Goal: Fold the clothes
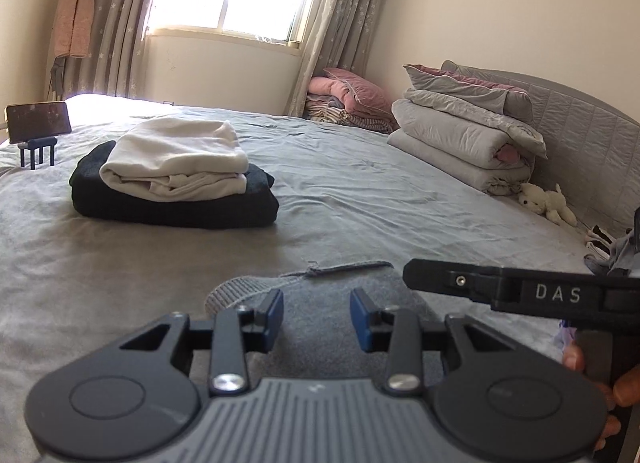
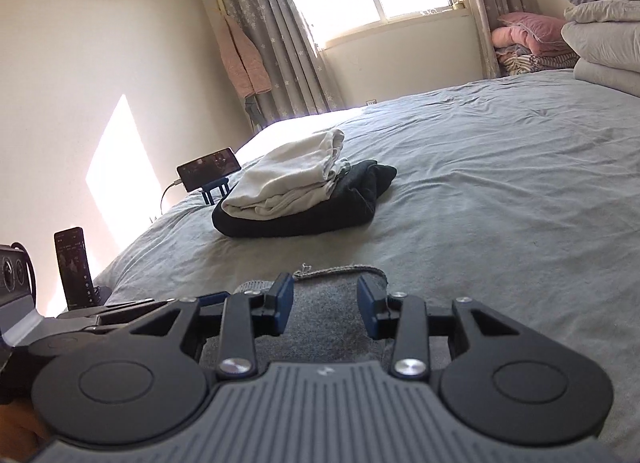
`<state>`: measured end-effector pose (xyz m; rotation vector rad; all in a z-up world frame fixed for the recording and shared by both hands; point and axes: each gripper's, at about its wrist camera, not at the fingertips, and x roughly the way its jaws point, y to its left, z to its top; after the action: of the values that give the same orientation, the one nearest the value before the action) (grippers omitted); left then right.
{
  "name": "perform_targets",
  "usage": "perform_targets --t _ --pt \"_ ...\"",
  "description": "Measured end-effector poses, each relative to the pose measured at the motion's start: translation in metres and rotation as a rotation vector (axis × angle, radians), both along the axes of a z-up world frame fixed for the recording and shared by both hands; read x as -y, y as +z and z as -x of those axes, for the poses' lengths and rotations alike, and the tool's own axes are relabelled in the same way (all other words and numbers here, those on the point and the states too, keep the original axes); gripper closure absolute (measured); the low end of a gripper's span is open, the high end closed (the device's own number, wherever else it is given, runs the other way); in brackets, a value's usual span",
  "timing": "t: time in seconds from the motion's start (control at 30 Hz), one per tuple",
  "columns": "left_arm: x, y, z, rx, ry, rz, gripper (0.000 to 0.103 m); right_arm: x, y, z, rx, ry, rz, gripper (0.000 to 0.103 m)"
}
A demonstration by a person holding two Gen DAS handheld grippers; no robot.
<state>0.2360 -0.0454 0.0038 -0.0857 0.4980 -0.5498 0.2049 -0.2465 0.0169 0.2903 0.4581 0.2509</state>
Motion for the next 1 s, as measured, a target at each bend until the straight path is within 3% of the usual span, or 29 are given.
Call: perform_targets --t 0.13,0.27,0.37,0.57,0.77,1.0 --pt "0.009 -0.016 -0.021 -0.024 0.004 -0.019 0.067 -0.004 -0.013 -0.022 -0.006 0.032 0.027 0.063" --pt "0.009 -0.043 -0.034 -0.076 -0.006 0.003 0.064 -0.002 -0.044 -0.035 -0.089 0.014 0.069 0.067" --pt "0.003 -0.04 -0.035 -0.098 0.005 0.045 0.063 0.007 -0.048 -0.03 -0.08 0.008 0.014 0.067" --pt "0.001 -0.014 -0.004 -0.004 0.005 -0.01 0.061 0.009 -0.017 0.001 0.006 0.044 0.025 0.067" --pt "-0.001 -0.007 0.036 0.017 -0.068 -0.023 0.062 0.0 -0.009 0.039 0.043 0.114 0.063 0.069" --pt "-0.003 -0.015 0.075 -0.007 -0.086 -0.033 0.062 -0.008 -0.022 0.067 -0.032 0.116 0.13 0.071"
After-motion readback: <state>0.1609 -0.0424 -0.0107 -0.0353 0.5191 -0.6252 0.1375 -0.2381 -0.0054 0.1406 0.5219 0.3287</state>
